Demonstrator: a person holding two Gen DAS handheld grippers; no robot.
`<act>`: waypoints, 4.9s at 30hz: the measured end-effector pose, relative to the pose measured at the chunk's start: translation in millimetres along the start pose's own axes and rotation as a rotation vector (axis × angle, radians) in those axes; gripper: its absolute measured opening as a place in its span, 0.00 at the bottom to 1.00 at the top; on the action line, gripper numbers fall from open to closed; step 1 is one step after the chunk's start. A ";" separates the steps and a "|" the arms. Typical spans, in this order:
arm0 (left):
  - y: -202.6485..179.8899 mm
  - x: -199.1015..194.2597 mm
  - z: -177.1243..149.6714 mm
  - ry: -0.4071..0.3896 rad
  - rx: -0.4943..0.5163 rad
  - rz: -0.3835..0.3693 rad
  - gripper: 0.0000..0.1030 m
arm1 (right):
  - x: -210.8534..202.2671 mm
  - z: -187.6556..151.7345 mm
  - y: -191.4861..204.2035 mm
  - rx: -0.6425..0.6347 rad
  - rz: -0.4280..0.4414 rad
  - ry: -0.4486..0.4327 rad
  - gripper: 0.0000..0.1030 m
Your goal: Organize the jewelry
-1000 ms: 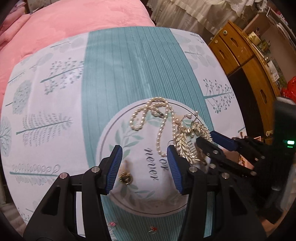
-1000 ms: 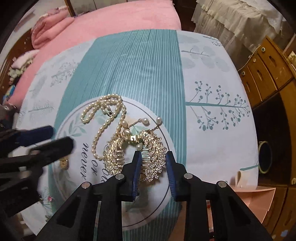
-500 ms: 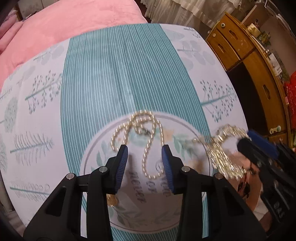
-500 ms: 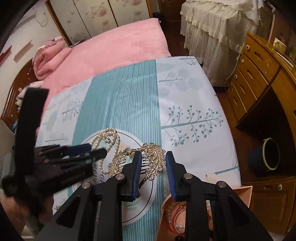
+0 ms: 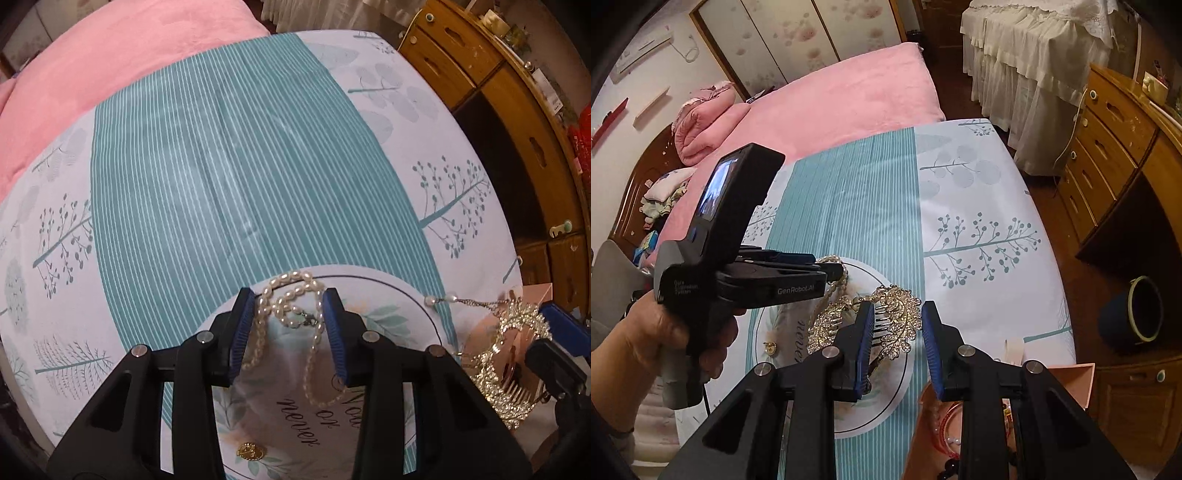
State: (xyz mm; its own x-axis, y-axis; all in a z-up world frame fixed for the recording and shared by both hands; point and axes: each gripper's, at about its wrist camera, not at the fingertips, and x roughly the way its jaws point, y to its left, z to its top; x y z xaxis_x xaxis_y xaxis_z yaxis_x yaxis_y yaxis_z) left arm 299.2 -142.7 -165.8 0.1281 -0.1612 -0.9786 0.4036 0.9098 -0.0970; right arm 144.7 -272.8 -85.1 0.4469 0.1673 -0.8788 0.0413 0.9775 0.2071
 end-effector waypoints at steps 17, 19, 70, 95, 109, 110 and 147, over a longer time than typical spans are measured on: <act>3.4 -4.6 -9.7 0.001 0.058 0.025 0.07 | 5.8 -13.4 -12.3 0.050 0.017 0.029 0.25; 8.2 -13.9 -17.5 -0.025 0.027 0.013 0.07 | 3.7 -14.0 -12.6 0.056 0.025 0.026 0.25; -206.2 -146.8 -109.6 -0.119 0.166 -0.223 0.07 | -136.7 -173.9 -85.8 0.195 -0.034 -0.022 0.25; -150.3 -125.8 -121.5 -0.155 0.028 -0.110 0.43 | -92.8 -115.1 -96.3 0.204 -0.068 -0.043 0.25; -51.8 -107.7 -205.5 -0.047 -0.121 0.010 0.43 | -32.7 -77.0 -100.1 0.253 -0.112 0.020 0.39; -42.4 -107.4 -209.8 -0.042 -0.139 0.014 0.43 | -33.5 -77.5 -99.5 0.253 -0.114 0.015 0.40; 97.6 -101.1 -302.1 -0.028 -0.264 0.049 0.42 | 9.1 -152.5 162.4 -0.263 0.168 0.197 0.40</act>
State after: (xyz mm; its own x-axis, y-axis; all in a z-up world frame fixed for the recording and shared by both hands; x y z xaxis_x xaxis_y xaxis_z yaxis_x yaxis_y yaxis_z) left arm 52.0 78.0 -131.1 0.1682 -0.1215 -0.9782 0.1464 0.9844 -0.0971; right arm 19.1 -92.9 -125.1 0.2463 0.3250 -0.9131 -0.2603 0.9297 0.2607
